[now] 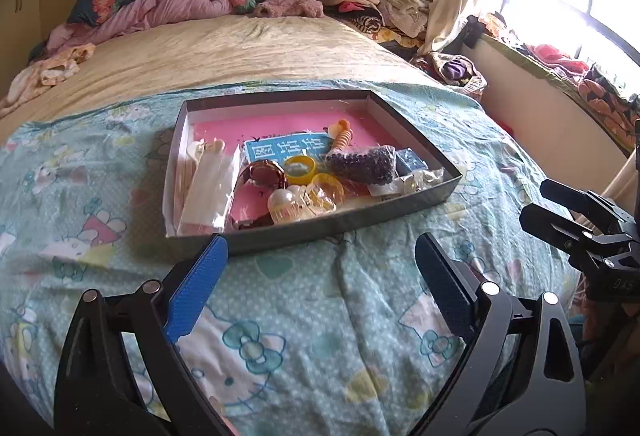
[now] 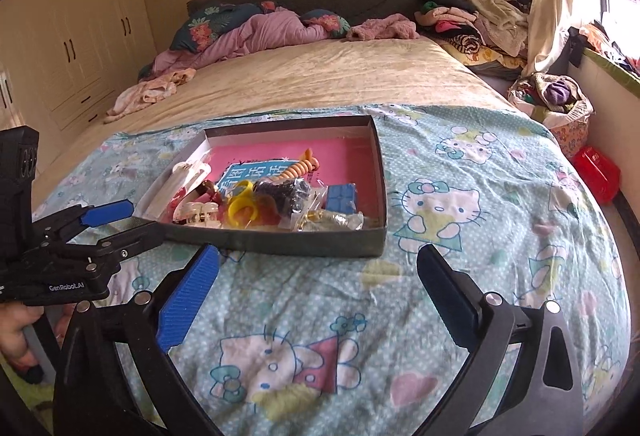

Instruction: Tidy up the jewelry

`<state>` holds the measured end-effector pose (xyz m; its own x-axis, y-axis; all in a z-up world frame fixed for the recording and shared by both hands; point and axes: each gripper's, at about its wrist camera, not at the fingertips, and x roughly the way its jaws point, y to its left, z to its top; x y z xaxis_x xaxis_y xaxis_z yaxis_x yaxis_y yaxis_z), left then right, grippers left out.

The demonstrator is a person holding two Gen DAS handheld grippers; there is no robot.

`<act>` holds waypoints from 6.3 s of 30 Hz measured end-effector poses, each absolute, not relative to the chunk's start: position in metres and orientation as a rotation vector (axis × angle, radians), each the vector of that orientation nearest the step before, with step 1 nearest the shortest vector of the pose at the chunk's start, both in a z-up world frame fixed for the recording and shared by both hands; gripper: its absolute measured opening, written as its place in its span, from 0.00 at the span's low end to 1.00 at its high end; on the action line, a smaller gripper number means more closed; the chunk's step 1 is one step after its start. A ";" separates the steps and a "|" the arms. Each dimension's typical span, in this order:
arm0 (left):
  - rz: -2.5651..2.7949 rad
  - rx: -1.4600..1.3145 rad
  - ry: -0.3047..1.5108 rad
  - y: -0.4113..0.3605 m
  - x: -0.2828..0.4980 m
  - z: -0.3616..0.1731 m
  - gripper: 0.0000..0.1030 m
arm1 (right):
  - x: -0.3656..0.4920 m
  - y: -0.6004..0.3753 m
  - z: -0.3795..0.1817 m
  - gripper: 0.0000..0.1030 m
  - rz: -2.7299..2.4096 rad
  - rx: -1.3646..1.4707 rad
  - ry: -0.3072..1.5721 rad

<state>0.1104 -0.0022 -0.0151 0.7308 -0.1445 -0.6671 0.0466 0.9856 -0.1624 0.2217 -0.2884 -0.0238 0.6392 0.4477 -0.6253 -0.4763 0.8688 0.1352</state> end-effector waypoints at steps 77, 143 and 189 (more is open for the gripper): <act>-0.064 -0.179 0.739 -0.007 0.047 -0.009 0.91 | 0.137 -0.290 -0.013 0.96 0.538 -0.108 0.687; 0.815 -0.373 0.845 0.311 0.147 -0.099 0.92 | 0.417 -0.495 -0.139 0.96 -0.095 0.071 0.906; 0.816 -0.376 0.837 0.312 0.147 -0.101 0.92 | 0.417 -0.495 -0.139 0.96 -0.094 0.072 0.906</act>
<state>0.1474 0.3125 -0.1014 0.3986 0.4870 -0.7771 -0.7643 0.6448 0.0121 0.4170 -0.4947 -0.1385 0.6133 -0.0513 -0.7882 0.1118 0.9935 0.0223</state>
